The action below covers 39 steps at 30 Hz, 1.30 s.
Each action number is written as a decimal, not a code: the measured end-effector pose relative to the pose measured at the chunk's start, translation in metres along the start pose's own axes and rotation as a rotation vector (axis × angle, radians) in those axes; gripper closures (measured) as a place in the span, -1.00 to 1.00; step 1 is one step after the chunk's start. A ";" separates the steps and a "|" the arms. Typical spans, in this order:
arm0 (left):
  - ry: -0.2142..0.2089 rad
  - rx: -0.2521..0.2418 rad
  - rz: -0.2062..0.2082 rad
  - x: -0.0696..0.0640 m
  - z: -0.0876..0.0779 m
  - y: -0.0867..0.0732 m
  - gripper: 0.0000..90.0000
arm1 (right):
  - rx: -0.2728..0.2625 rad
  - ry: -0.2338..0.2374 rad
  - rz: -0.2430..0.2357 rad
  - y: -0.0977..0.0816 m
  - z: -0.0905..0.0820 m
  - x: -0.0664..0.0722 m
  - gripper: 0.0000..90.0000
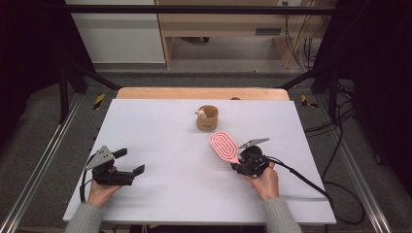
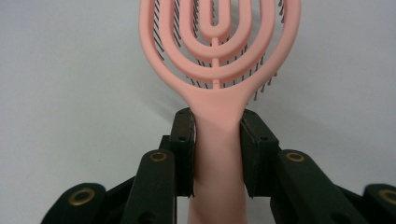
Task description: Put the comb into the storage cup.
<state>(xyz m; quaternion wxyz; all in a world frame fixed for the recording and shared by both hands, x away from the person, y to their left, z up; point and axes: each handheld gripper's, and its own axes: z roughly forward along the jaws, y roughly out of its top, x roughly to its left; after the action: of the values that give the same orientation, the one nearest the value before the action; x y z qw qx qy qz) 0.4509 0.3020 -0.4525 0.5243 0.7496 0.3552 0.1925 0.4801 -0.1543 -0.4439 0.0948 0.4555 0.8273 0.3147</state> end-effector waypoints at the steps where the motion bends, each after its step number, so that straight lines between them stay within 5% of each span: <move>1: 0.000 0.001 -0.001 0.000 0.000 0.000 -0.99 | -0.001 -0.002 -0.005 0.000 -0.001 0.000 0.56; 39: 0.000 0.003 -0.014 -0.013 0.008 0.009 -0.99 | -0.171 0.061 -0.059 0.002 -0.026 -0.001 0.56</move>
<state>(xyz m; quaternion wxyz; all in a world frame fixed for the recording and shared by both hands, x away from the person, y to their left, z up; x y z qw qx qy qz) 0.4507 0.2854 -0.4462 0.5242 0.7479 0.3610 0.1882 0.4704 -0.1654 -0.4226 0.1173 0.4115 0.8130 0.3950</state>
